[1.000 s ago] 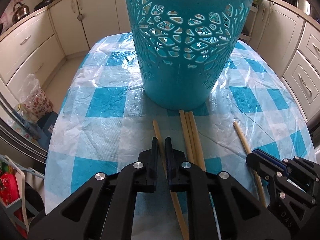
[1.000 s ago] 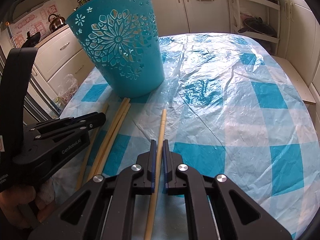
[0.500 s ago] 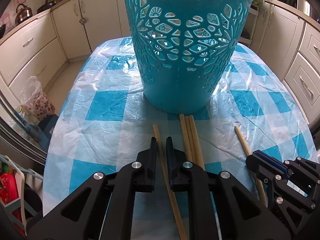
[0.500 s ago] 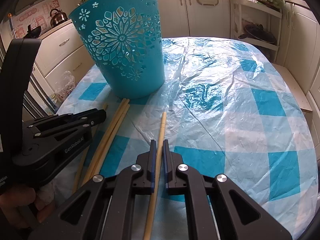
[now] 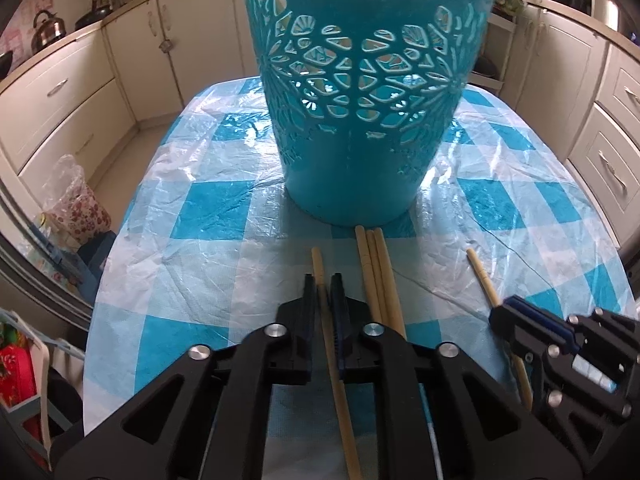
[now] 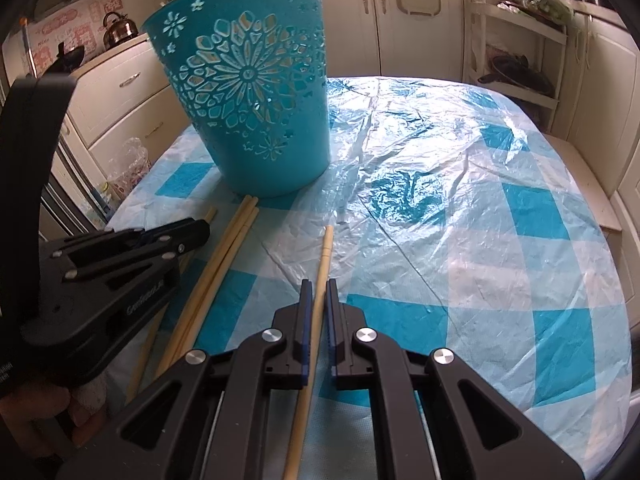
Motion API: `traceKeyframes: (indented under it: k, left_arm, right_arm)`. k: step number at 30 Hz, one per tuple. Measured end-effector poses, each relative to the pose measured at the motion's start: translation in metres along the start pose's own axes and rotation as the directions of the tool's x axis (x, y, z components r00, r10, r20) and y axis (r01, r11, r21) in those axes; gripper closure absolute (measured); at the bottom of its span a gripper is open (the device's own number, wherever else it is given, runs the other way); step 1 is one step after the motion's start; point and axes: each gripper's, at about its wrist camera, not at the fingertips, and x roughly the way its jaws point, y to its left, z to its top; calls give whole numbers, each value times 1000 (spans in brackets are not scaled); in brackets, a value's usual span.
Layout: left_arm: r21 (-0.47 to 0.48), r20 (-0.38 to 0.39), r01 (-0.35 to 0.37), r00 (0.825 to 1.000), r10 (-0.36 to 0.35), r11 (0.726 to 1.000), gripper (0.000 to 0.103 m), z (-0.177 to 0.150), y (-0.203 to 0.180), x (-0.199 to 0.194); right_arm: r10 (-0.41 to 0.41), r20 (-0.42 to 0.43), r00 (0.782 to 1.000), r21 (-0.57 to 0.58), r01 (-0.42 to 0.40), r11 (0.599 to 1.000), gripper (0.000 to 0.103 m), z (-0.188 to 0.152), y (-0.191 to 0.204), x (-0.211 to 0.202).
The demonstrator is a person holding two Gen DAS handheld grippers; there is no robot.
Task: Organize utensils
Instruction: 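Close the left tool on a chopstick beside the bundle while the right tool holds its chopstick, then lift the chopstick upright with the left tool toward the basket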
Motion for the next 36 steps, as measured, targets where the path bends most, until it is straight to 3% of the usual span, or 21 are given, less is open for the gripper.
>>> traceKeyframes:
  k: [3, 6, 13, 19, 24, 27, 36]
  left_arm:
    - [-13, 0, 2, 1000, -2, 1000, 89, 2, 0, 1]
    - [-33, -2, 39, 999, -39, 999, 98, 0, 3, -1]
    - [-76, 48, 109, 993, -106, 991, 98, -18, 11, -30]
    - [-107, 86, 158, 985, -149, 982, 98, -28, 24, -56]
    - [-136, 117, 185, 978, -170, 973, 98, -32, 41, -77]
    - [-150, 141, 197, 974, -176, 969, 98, -35, 50, -91]
    - [-193, 205, 227, 961, -187, 955, 98, -40, 73, -128]
  right_arm:
    - [-4, 11, 1000, -7, 4, 1000, 96, -1, 0, 0]
    - [-19, 22, 1000, -23, 20, 1000, 96, -2, 3, 0]
    - [-58, 23, 998, -45, 59, 997, 96, 0, 9, 3]
    - [-70, -17, 997, -55, 69, 996, 88, 10, 12, 8]
    - [-98, -44, 994, -103, 93, 990, 89, 16, 18, 12]
    - [-89, -78, 993, -110, 80, 991, 94, 18, 15, 12]
    - [-55, -106, 993, -18, 53, 998, 97, 10, -8, 4]
